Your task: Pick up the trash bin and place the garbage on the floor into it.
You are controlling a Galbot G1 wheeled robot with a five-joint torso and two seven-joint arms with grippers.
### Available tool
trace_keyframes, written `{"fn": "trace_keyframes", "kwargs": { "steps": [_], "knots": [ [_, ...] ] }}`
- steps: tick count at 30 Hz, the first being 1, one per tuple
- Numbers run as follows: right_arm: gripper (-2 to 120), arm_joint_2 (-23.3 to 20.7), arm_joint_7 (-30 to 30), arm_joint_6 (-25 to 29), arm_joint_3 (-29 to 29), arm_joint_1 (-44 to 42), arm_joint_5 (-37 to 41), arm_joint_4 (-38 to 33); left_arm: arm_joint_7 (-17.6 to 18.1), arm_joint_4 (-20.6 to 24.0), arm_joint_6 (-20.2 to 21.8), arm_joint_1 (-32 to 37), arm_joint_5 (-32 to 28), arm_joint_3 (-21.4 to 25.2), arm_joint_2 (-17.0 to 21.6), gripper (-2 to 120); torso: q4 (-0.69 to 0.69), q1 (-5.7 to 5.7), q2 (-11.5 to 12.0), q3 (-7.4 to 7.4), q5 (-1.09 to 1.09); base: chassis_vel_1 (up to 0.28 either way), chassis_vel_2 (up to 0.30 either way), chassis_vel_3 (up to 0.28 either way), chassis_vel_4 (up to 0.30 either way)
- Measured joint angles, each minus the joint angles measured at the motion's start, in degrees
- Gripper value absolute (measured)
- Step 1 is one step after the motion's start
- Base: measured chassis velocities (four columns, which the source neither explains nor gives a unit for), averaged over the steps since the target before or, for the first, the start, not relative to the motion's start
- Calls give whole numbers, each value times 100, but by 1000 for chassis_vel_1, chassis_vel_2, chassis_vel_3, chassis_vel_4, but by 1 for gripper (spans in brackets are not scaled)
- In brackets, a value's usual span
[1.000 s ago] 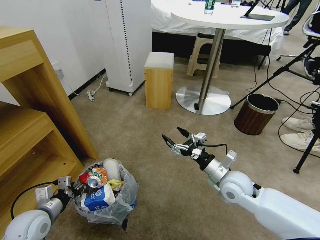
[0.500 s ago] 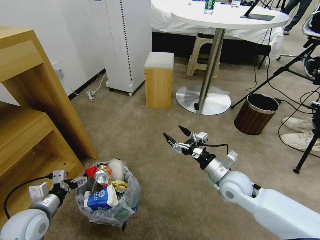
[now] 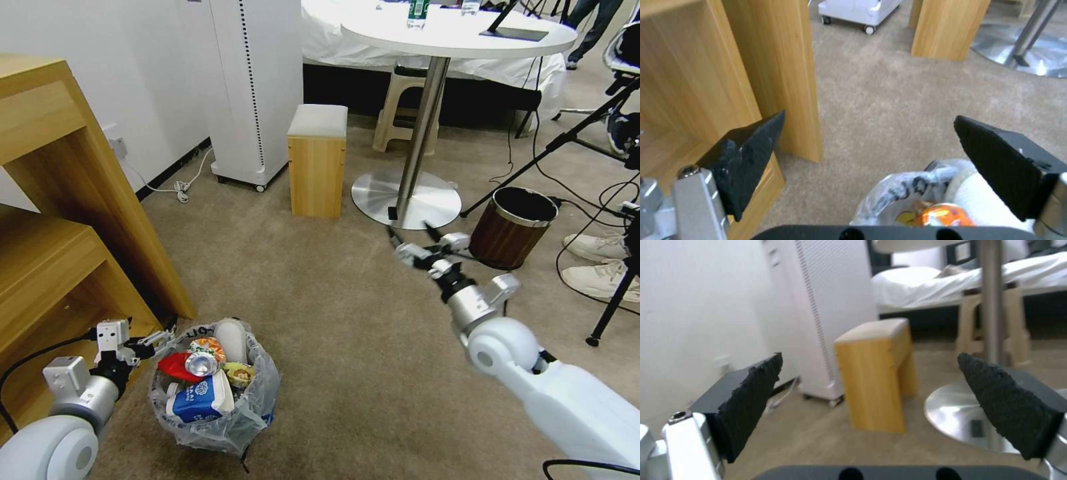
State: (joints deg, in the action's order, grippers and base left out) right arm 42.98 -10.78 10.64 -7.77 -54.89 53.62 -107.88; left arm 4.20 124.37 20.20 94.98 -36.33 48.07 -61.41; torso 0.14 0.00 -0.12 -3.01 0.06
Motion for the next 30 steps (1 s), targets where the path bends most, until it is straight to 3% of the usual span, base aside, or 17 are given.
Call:
{"fn": "trace_keyframes", "kwargs": {
  "steps": [11, 14, 22, 30],
  "knots": [
    [100, 316, -250, -21, -1108, -589, -364, 30, -9, 434, -23, 126, 484, 135, -305, 100, 0, 0, 0, 0, -1, 0, 0, 0, 0],
    [100, 441, -299, 7, -1686, -987, -496, 75, -6, 590, -23, 147, 575, 132, -439, 100, 1, 0, 0, 0, 0, 0, 0, 0, 0],
    [100, 615, -106, 266, -2212, -1595, -738, 178, -17, 741, -111, 285, 806, 68, -656, 100, 2, 0, -1, 0, 0, 0, 0, 0, 0],
    [100, 1045, 64, 330, -2328, -1542, -1241, 321, -139, 852, -195, 422, 1041, -19, -749, 100, -2, 0, 0, 0, 0, 0, 0, 0, 0]
  ]
}}
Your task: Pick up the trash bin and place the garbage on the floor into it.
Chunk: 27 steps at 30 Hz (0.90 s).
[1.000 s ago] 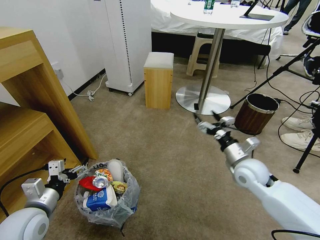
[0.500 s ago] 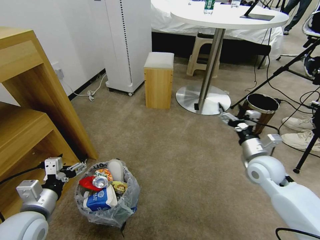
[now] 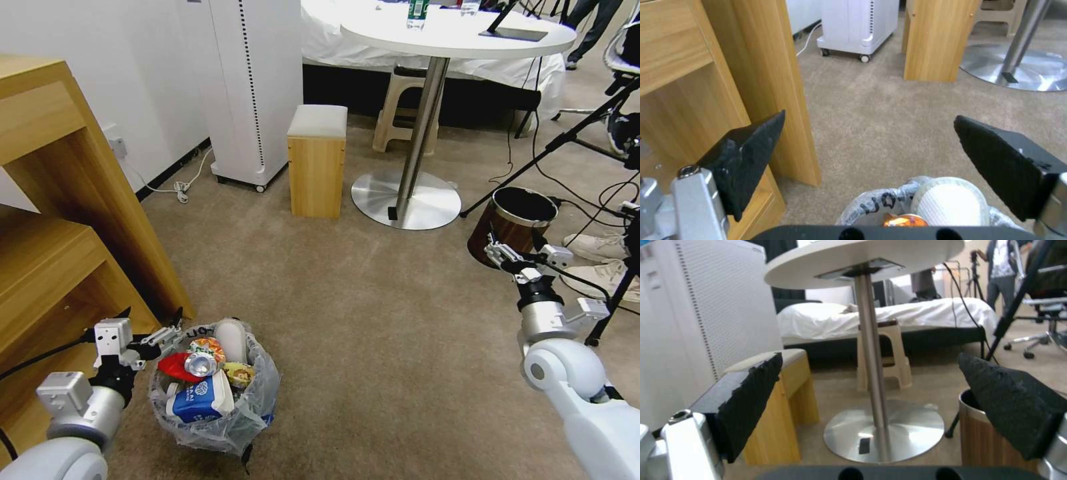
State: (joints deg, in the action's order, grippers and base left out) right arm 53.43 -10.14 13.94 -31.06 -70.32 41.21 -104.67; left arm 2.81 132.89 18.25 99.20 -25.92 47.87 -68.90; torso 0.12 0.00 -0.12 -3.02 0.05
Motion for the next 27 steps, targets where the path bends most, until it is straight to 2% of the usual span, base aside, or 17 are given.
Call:
{"fn": "trace_keyframes", "kwargs": {
  "steps": [2, 5, 10, 12, 14, 18, 20, 22, 24, 27],
  "knots": [
    [100, 72, 79, 14, -39, -41, -121, 0, -20, 9, -3, 17, 20, 0, 8, 100, 0, 0, 0, 0, 0, 0, 0, 0, 0],
    [100, 426, 121, 27, -44, -212, -584, 12, -138, -45, -28, 13, 234, -60, 8, 100, 3, 0, 0, 0, -1, 0, 0, 0, 0],
    [100, 710, 87, -4, 16, -228, -789, 28, -200, -90, -31, 15, 397, -164, 5, 100, 2, 0, 0, 0, -1, 0, 0, 0, 0],
    [100, 1044, 87, -46, 119, -71, -961, 74, -264, -142, -55, -4, 507, -244, 46, 100, 2, 0, 0, 0, -2, 0, 0, 0, 0],
    [100, 1098, 81, -56, 150, -41, -974, 79, -273, -154, -58, -4, 514, -255, 64, 100, 1, 0, 0, 0, -1, 0, 0, 0, 0],
    [100, 1304, 101, -92, 307, 72, -1095, 136, -314, -366, -71, -138, 502, -282, 301, 100, 0, 0, 0, 0, -2, 0, 0, 0, 0],
    [100, 1413, 105, -87, 358, 66, -1111, 158, -364, -672, -90, -342, 334, -282, 504, 100, 4, 0, 0, 0, -2, 0, 0, 0, 0],
    [100, 1432, 104, -88, 363, 61, -1111, 159, -367, -754, -109, -384, 303, -280, 549, 100, 3, 0, 0, -1, -2, 0, 0, 0, 0],
    [100, 1479, 145, -83, 371, 25, -1150, 167, -374, -1030, -163, -514, 162, -279, 682, 100, 2, 0, 0, -1, -2, 0, 0, 0, 0],
    [100, 1496, 149, -79, 371, 23, -1180, 174, -374, -1107, -169, -564, 107, -286, 696, 100, 2, 0, 0, -1, -2, 0, 0, 0, 0]
  ]
}}
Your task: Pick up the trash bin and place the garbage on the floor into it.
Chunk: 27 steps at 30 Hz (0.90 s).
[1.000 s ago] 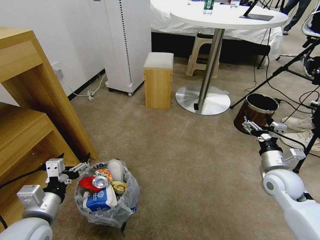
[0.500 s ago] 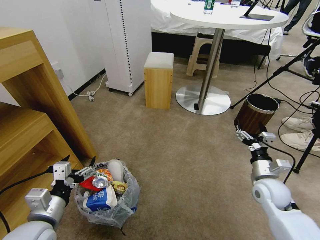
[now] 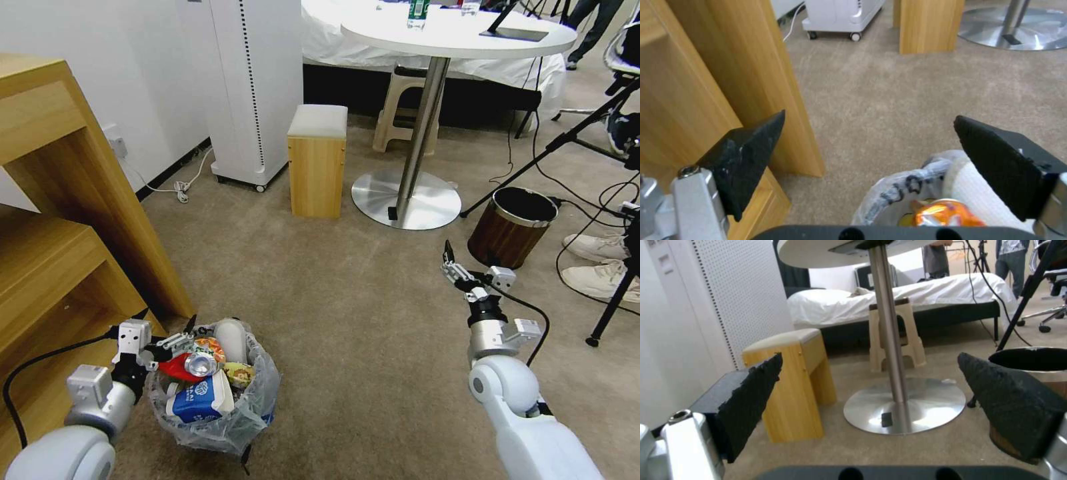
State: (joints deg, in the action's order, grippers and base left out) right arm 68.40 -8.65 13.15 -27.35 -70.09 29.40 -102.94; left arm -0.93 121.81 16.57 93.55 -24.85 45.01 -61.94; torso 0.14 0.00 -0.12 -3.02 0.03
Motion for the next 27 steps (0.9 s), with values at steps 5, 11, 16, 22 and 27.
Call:
{"fn": "trace_keyframes", "kwargs": {
  "steps": [5, 11, 16, 22, 27],
  "knots": [
    [100, 85, 7, 0, 26, 5, -35, 61, 16, -154, -3, -239, -117, -63, -18, 100, 0, 0, 0, 0, 2, 0, 0, 0, 0],
    [100, 94, 9, 6, 80, -15, -45, 75, 35, -170, -13, -264, -119, -84, -50, 100, 0, 0, 0, 0, 2, 0, 0, 0, 0],
    [100, 137, 7, 70, 109, 19, -9, 71, 107, -195, -203, -324, -112, -69, -126, 100, -1, 0, 0, 0, 1, 0, 0, 0, 0],
    [100, 102, 60, 138, 46, -126, 88, -69, 217, -255, -699, -390, -91, -97, -438, 100, 0, 0, 0, 0, 2, 0, 0, 0, 0],
    [100, 59, 123, 163, -32, -173, 89, -83, 231, -382, -899, -494, 2, -114, -683, 100, 0, 0, 0, 0, 2, 0, 0, 0, 0]
  ]
}}
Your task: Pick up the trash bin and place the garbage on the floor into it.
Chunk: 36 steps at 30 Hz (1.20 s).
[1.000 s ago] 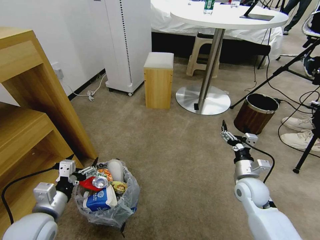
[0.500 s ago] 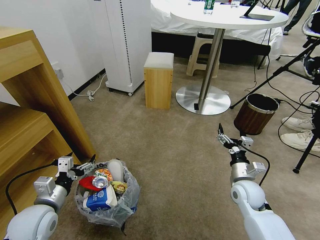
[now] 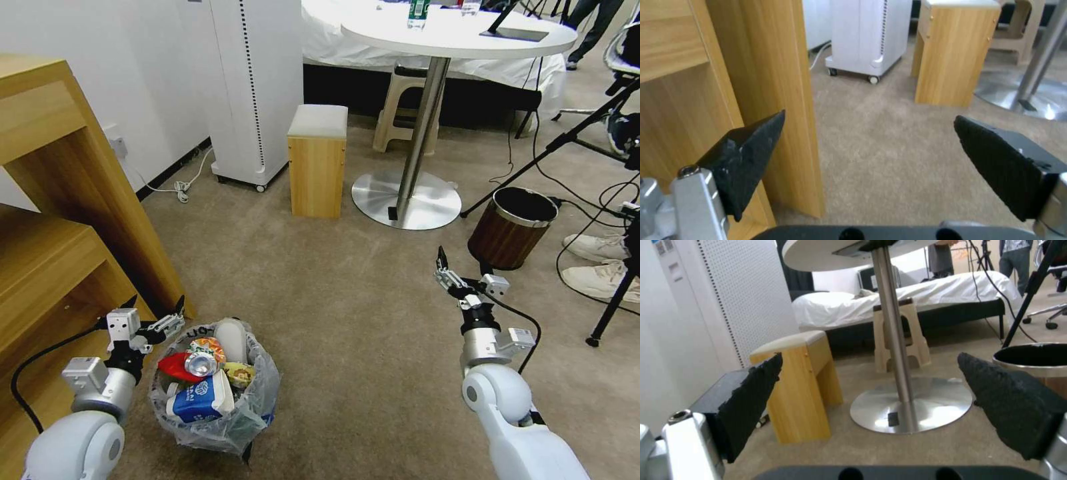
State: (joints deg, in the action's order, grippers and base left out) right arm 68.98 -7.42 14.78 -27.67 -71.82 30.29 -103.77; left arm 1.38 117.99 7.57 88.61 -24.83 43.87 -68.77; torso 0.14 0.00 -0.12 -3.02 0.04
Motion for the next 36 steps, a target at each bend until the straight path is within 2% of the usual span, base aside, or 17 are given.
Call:
{"fn": "trace_keyframes", "kwargs": {
  "steps": [12, 36],
  "knots": [
    [100, 95, 165, 11, -33, 23, -36, 139, -36, -127, -14, -82, 78, -32, -149, 100, 0, 0, 0, 0, 0, 0, 0, 0, 0],
    [100, 103, 170, -7, -27, 33, -42, 139, -49, -128, 8, -70, 87, -36, -145, 100, 0, 0, 0, 0, 0, 0, 0, 0, 0]
  ]
}}
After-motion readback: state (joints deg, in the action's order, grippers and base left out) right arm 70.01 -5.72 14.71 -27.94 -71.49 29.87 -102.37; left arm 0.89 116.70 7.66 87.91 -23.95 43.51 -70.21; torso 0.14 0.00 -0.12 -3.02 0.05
